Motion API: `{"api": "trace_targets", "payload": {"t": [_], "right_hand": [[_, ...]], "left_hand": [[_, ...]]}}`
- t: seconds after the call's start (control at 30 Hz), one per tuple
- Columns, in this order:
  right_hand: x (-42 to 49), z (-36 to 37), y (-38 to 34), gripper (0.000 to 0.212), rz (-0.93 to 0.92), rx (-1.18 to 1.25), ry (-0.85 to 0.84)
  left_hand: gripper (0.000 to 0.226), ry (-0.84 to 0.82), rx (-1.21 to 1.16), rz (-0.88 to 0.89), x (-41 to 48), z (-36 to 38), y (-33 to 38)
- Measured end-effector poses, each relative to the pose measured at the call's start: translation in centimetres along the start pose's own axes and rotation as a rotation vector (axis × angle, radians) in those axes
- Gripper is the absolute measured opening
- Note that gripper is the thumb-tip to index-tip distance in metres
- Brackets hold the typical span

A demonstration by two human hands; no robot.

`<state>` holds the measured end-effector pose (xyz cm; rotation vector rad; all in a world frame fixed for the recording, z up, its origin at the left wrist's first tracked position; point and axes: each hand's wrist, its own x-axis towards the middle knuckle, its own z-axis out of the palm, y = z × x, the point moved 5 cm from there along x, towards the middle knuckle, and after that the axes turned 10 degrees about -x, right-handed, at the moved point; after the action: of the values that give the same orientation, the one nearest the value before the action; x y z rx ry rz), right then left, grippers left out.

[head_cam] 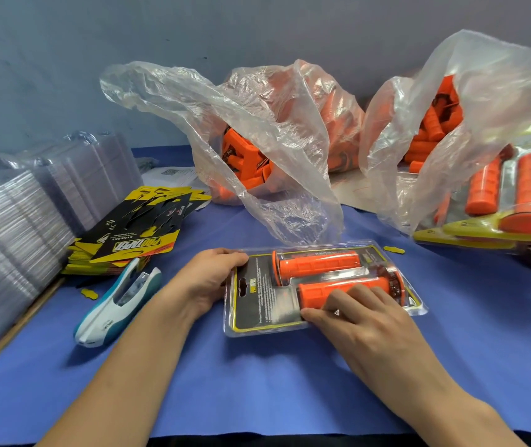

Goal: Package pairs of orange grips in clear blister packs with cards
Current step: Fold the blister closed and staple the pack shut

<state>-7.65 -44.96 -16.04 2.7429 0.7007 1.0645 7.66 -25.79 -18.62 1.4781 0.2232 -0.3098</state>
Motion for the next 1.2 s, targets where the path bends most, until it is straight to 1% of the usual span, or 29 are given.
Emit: {"api": "trace_targets", "payload": {"t": [0.1,0.2,0.33,0.43,0.53,0.67,0.87,0.97,1.1,1.2], "right_hand": [[0.0,-0.1,-0.2,0.037,-0.012,-0.002,-0.013],[0.0,-0.2,-0.4,0.039,-0.017,-0.003,-0.021],[0.1,-0.1,-0.3,0.048,-0.002,-0.002,-0.048],[0.1,-0.1,-0.4,0.047,-0.008,-0.003,-0.050],[0.1,-0.1,-0.4,0.048,-0.006,-0.004,-0.048],[0.0,-0.2,-0.5,0.039,-0.019,-0.013,-0.024],[0.0,-0.3,-0.5,0.035,-0.025,-0.013,-0.014],[0.0,-0.2,-0.5,0.035,-0.030,-0.012,-0.015],[-0.1,-0.2,-0.6,0.034,-0.036,-0.010,-0.016],[-0.1,-0.1,-0.6,0.032,-0.039,-0.014,-0.017]], "left_hand": [[0.003,-0.006,-0.035,-0.023,-0.2,-0.1,0.0],[0.002,0.030,-0.018,0.023,-0.3,-0.3,0.1],[0.015,0.014,-0.012,0.060,-0.3,-0.4,0.1],[0.021,-0.011,-0.024,0.042,-0.4,-0.6,-0.1],[0.023,-0.014,-0.007,0.038,-0.4,-0.8,-0.2],[0.018,-0.025,-0.026,0.037,-0.5,-0.7,-0.2],[0.012,-0.024,-0.043,0.045,-0.5,-0.8,-0.1],[0.013,0.021,0.009,0.073,-0.5,-0.8,-0.2],[0.013,0.122,0.212,0.186,-0.4,-1.1,0.1],[0.013,0.124,0.205,0.187,-0.4,-1.1,0.1]]}}
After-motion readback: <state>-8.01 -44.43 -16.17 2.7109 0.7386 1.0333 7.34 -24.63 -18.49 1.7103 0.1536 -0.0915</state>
